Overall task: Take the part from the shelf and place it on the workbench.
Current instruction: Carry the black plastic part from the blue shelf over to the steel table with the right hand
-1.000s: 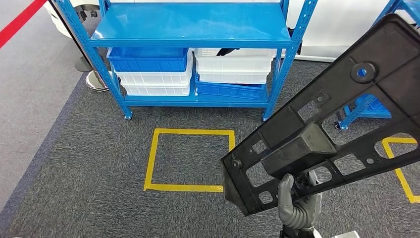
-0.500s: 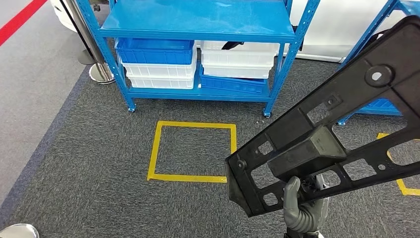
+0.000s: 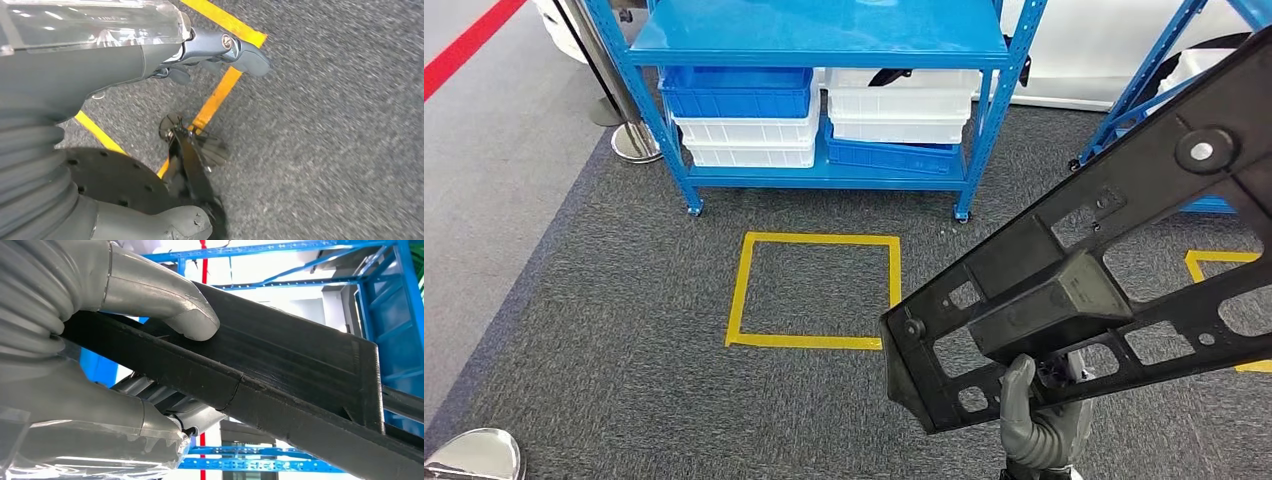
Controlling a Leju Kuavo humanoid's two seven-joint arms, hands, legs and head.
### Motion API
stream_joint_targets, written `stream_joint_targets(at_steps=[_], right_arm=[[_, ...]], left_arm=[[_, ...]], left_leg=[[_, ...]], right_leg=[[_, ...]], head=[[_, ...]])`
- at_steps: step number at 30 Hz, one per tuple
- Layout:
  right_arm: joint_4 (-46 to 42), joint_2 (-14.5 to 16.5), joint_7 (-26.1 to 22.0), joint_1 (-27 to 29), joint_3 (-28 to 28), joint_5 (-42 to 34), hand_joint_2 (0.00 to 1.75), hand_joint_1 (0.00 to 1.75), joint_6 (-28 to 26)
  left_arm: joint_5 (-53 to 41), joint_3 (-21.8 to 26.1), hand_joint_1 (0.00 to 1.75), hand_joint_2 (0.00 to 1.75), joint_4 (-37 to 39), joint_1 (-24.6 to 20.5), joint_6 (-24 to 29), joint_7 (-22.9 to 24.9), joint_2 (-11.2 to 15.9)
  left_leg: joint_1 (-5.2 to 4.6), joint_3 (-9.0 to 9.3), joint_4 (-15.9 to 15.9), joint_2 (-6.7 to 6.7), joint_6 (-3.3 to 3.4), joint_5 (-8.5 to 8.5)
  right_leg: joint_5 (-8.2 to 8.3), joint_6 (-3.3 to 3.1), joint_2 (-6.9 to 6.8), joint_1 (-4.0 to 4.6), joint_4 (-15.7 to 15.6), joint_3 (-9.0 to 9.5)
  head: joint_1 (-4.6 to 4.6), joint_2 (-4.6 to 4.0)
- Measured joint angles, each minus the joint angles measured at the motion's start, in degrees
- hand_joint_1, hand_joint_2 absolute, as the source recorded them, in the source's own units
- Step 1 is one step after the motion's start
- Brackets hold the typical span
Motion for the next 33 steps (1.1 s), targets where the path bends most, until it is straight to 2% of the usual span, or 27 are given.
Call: stream_joint_targets(at_steps=[1,2,3,5,6,7,9,10,11,12,13,14,15,17,18,20,21,22,25,26,27,28,29,30,31,32,33], right_arm=[[0.0,0.0,0.1,0.0,0.0,0.0,1.75,1.75,0.0],[0.0,0.0,0.1,-0.1,0.0,0.0,1.75,1.75,0.1],[0.0,0.0,0.2,-0.2,0.0,0.0,1.75,1.75,0.1],[0.0,0.0,0.2,-0.3,0.0,0.0,1.75,1.75,0.1],[0.0,0.0,0.2,-0.3,0.0,0.0,1.75,1.75,0.1],[0.0,0.0,0.1,-0.4,0.0,0.0,1.75,1.75,0.1],[0.1,0.0,0.1,-0.4,0.0,0.1,1.75,1.75,0.1],[0.1,0.0,0.1,-0.4,0.0,0.1,1.75,1.75,0.1],[0.1,0.0,0.1,-0.4,0.0,0.1,1.75,1.75,0.1],[0.1,0.0,0.0,-0.3,0.0,0.1,1.75,1.75,0.1],[0.1,0.0,0.0,-0.3,0.0,0.1,1.75,1.75,0.0],[0.1,0.0,-0.1,-0.3,0.0,0.2,1.75,1.75,0.0],[0.1,0.0,-0.2,-0.3,0.0,0.2,1.75,1.75,0.0],[-0.1,0.0,-0.4,-0.3,0.0,0.4,1.75,1.75,-0.1],[-0.2,0.1,-0.5,-0.2,0.0,0.5,1.75,1.75,-0.1],[-0.2,0.1,-0.6,-0.1,0.0,0.7,1.75,1.75,-0.2],[-0.2,0.2,-0.7,-0.1,0.0,0.8,1.75,1.75,-0.2],[-0.2,0.3,-0.7,0.0,0.0,0.8,1.75,1.75,-0.2],[-0.2,0.4,-0.7,0.2,0.0,0.9,1.75,1.75,-0.3],[-0.2,0.5,-0.7,0.3,0.0,0.9,1.75,1.75,-0.3],[-0.2,0.5,-0.7,0.3,0.0,0.9,1.75,1.75,-0.3],[-0.2,0.5,-0.7,0.3,0.0,0.9,1.75,1.75,-0.3],[-0.2,0.5,-0.7,0.3,0.0,0.9,1.75,1.75,-0.3],[-0.2,0.5,-0.7,0.4,0.0,0.9,1.75,1.75,-0.4],[-0.2,0.5,-0.7,0.4,0.0,0.9,1.75,1.75,-0.4],[-0.2,0.6,-0.7,0.4,0.0,0.9,1.75,1.75,-0.5],[-0.2,0.7,-0.7,0.4,0.0,1.0,1.75,1.75,-0.6]], left_arm=[[0.0,0.0,0.00,1.75,0.0,0.0,0.0,0.0,0.0],[-0.1,0.1,0.00,1.75,0.0,-0.1,-0.1,0.0,0.0],[-0.1,0.2,0.00,1.75,0.0,-0.1,-0.1,0.0,0.0],[-0.2,0.4,0.00,1.75,0.0,0.0,-0.1,0.0,0.1],[-0.2,0.5,0.00,1.75,0.0,-0.1,0.0,0.0,0.1],[-0.2,0.6,0.00,1.75,0.0,-0.1,0.0,0.0,0.1],[-0.2,0.7,0.00,1.75,0.0,-0.1,-0.1,0.0,0.2],[-0.1,0.7,0.00,1.75,0.0,-0.1,-0.1,0.0,0.2],[-0.1,0.7,0.00,1.75,0.0,-0.1,-0.2,0.0,0.3],[0.0,0.8,0.00,1.75,0.0,-0.1,-0.2,0.0,0.3],[0.0,0.8,0.00,1.75,0.0,-0.1,-0.2,0.0,0.3],[0.1,0.9,0.00,1.75,0.0,-0.1,-0.2,0.0,0.3],[0.1,1.0,0.00,1.75,0.0,-0.1,-0.2,0.0,0.3],[0.1,1.1,0.00,1.75,0.0,-0.2,-0.2,-0.1,0.4],[0.2,1.1,0.00,1.75,0.0,-0.2,-0.2,-0.1,0.4],[0.2,1.2,0.00,1.75,0.0,-0.1,-0.2,-0.1,0.4],[0.2,1.3,0.00,1.75,0.0,-0.1,-0.2,-0.1,0.4],[0.2,1.4,0.00,1.75,0.0,0.0,-0.2,-0.1,0.4],[0.2,1.6,0.00,1.75,0.0,0.0,-0.2,-0.1,0.4],[0.2,1.7,0.00,1.75,0.0,0.0,-0.2,-0.1,0.4],[0.2,1.7,0.00,1.75,0.0,0.0,-0.2,0.0,0.5],[0.2,1.8,0.00,1.75,0.0,0.0,-0.2,0.0,0.5],[0.1,1.9,0.00,1.75,0.0,0.0,-0.2,0.0,0.5],[0.1,1.9,0.00,1.75,0.0,-0.1,-0.2,0.0,0.5],[0.1,1.9,0.00,1.75,0.0,-0.1,-0.2,0.0,0.6],[0.0,2.0,0.00,1.75,0.0,-0.2,-0.3,0.0,0.6],[-0.1,2.0,0.00,1.75,0.0,-0.3,-0.3,0.0,0.6]], left_leg=[[-0.08,2.18,-3.5,-0.09,0.18,-0.24],[-0.21,3.37,-5.7,-0.19,0.46,-0.90],[-0.42,3.75,-6.7,-0.29,0.84,-1.31],[-0.42,2.99,-6.9,-0.22,1.97,-0.62],[-0.40,2.51,-6.9,-0.10,2.59,-0.11],[-0.35,1.96,-7.0,0.07,3.26,0.49],[-0.51,0.58,-6.9,0.28,4.06,1.70],[-0.64,-0.23,-6.8,0.36,4.24,2.32],[-0.75,-1.13,-6.6,0.40,4.27,2.93],[-0.83,-2.13,-6.4,0.42,4.24,3.49],[-0.88,-3.12,-6.0,0.43,4.16,3.99],[-0.92,-4.01,-5.7,0.41,4.05,4.45],[-0.97,-4.74,-5.5,0.37,3.88,4.87],[-1.04,-5.50,-5.2,0.31,3.32,5.76],[-1.00,-5.66,-5.3,0.31,2.95,6.28],[-0.84,-5.92,-5.6,0.29,2.20,7.13],[-0.77,-6.22,-5.2,0.23,1.87,6.54],[-0.73,-6.72,-4.1,0.15,1.60,4.79],[-0.51,-8.60,4.9,0.05,0.98,-3.79],[-0.46,-8.77,8.0,0.05,0.82,-4.97],[-0.42,-8.34,9.9,0.05,0.71,-4.61],[-0.37,-7.13,9.9,0.05,0.66,-3.02],[-0.33,-4.98,8.1,0.05,0.66,-1.12],[-0.30,-1.96,4.6,0.03,0.75,-0.15],[-0.37,1.49,-0.1,0.01,0.93,-0.34],[-0.48,4.20,-4.2,-0.02,1.25,-1.29],[-0.62,5.92,-7.1,-0.05,1.62,-2.37]], right_leg=[[0.32,0.36,0.01,-0.01,0.4,-0.54],[0.71,0.72,0.00,0.02,0.6,-0.84],[1.15,1.08,-0.02,0.06,0.6,-1.00],[1.64,1.80,0.04,-0.04,0.7,-1.26],[0.72,2.11,0.14,-0.13,1.3,-1.64],[-1.19,2.34,0.27,-0.23,2.8,-2.23],[-6.98,2.55,0.45,-0.35,8.8,-3.86],[-9.07,2.61,0.49,-0.36,12.2,-4.54],[-9.87,2.64,0.50,-0.37,14.9,-4.75],[-9.20,2.61,0.51,-0.37,15.9,-4.17],[-7.66,2.50,0.52,-0.37,15.1,-2.69],[-6.03,2.29,0.54,-0.35,12.4,-0.22],[-5.36,1.99,0.56,-0.25,8.5,2.76],[-6.02,1.41,0.59,0.11,1.2,7.56],[-6.58,1.12,0.60,0.37,-0.8,8.51],[-5.82,0.44,0.50,0.48,-1.8,8.24],[-5.14,-0.03,0.41,0.38,-2.0,7.77],[-4.39,-0.52,0.29,0.23,-2.2,7.16],[-2.22,-1.21,0.12,0.17,-2.2,4.59],[-1.49,-1.15,0.10,0.19,-2.1,3.54],[-0.78,-1.07,0.06,0.20,-1.9,2.44],[-0.12,-0.94,0.03,0.19,-1.6,1.29],[0.50,-0.77,0.02,0.17,-1.2,0.13],[1.08,-0.55,0.02,0.15,-0.8,-0.85],[1.58,-0.27,0.04,0.19,-0.3,-1.69],[2.11,0.05,0.02,0.24,0.0,-2.22],[2.66,0.39,-0.03,0.27,0.1,-2.49]], head=[[0.03,0.00],[0.04,0.00],[0.02,0.00],[-0.03,0.00],[0.02,0.00],[0.14,0.00],[0.37,-0.01],[0.40,-0.01],[0.42,-0.01],[0.42,0.00],[0.43,0.00],[0.43,0.00],[0.43,0.00],[0.38,0.00],[0.42,0.00],[0.55,0.00],[0.59,0.00],[0.53,0.00],[0.31,0.00],[0.31,-0.01],[0.30,-0.01],[0.31,-0.01],[0.31,-0.01],[0.30,0.00],[0.31,0.00],[0.33,0.00],[0.31,0.00]])
